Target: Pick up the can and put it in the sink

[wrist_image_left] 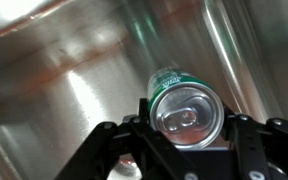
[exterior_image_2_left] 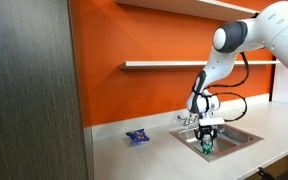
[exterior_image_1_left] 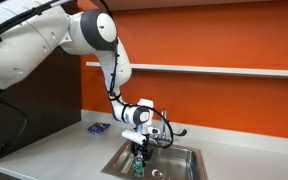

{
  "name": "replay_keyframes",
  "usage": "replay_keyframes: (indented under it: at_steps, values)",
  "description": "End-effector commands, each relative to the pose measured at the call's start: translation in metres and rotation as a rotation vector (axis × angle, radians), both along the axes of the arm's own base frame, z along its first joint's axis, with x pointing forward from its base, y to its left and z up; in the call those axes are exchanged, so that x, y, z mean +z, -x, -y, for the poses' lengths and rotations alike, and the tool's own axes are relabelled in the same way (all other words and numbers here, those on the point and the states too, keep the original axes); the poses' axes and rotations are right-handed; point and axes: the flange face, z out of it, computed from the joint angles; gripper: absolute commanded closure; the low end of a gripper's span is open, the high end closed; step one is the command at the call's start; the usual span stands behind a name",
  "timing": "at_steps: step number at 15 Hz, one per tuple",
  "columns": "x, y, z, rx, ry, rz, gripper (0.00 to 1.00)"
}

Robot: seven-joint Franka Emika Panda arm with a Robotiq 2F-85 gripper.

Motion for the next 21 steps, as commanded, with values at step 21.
replay_keyframes:
  at_steps: [21]
  values:
    - [-0.011, 0.001, 0.008, -0.042, -0.012, -0.001, 0.62]
